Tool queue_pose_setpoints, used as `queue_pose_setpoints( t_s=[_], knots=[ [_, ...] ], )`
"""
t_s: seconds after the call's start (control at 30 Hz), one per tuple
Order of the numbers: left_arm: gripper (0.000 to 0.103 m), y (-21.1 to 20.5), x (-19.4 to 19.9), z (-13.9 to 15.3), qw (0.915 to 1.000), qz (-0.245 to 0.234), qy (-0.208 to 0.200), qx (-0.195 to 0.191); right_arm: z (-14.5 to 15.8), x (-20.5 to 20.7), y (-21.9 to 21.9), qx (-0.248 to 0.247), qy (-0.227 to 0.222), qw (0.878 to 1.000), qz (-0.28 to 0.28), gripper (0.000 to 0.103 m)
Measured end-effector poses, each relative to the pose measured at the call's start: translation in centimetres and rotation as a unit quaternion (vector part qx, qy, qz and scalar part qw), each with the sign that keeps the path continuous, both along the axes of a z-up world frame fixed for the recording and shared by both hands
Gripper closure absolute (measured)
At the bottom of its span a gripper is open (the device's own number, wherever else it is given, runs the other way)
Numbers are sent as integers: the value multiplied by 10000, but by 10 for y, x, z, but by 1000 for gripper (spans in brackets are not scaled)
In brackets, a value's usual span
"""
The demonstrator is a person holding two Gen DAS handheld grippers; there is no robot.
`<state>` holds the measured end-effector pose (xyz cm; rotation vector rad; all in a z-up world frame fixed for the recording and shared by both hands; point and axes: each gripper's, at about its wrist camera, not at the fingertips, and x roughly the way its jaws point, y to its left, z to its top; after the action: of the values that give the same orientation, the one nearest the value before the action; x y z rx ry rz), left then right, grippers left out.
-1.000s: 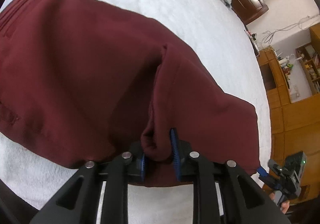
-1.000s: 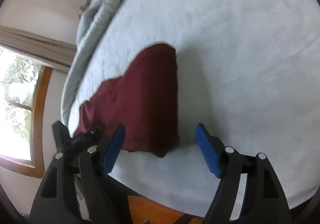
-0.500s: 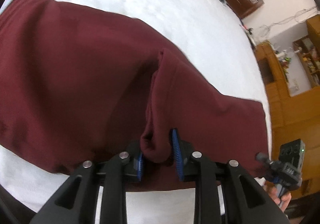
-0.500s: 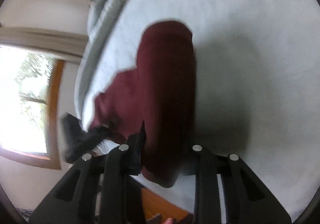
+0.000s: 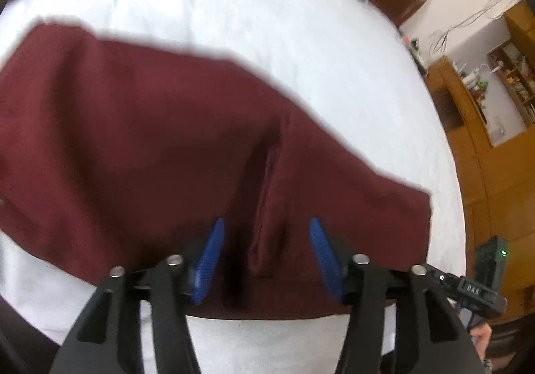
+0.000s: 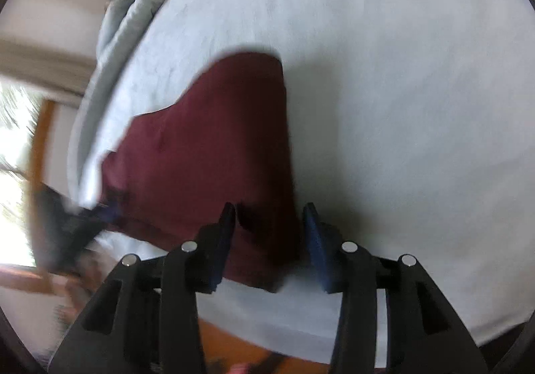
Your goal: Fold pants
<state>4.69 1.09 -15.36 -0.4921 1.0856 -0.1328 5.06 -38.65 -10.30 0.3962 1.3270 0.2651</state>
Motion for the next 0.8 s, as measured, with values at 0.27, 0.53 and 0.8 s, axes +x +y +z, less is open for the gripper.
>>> queue_pose_setpoints(
  t_s=[0.27, 0.53, 0.8],
  knots=[
    [37, -44, 34, 25, 9962, -716, -493, 77, 35, 47, 39, -75, -528, 9974, 488, 63],
    [40, -54, 57, -23, 9962, -850, 126, 133, -26, 77, 40, -76, 137, 9999, -27, 88],
    [40, -57, 62, -24, 9962, -846, 155, 130, -20, 66, 37, 147, 55, 9998, -116, 75]
  ],
)
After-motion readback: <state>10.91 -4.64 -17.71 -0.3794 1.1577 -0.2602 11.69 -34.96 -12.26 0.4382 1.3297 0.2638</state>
